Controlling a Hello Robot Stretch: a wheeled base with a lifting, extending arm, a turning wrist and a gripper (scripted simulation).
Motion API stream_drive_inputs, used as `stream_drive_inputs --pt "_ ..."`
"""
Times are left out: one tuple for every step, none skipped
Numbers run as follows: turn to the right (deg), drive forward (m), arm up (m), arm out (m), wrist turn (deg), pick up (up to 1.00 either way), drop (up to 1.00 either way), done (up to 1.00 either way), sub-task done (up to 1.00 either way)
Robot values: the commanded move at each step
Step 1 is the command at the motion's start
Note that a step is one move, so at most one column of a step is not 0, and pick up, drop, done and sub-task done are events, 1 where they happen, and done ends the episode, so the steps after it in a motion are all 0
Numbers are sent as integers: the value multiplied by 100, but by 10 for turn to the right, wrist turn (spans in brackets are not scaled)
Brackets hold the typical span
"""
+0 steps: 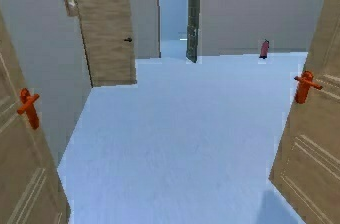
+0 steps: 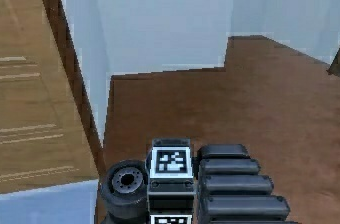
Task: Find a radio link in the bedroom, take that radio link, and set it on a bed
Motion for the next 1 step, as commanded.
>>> stream_drive_inputs --pt "450 0 0 0 0 0 0 0 0"
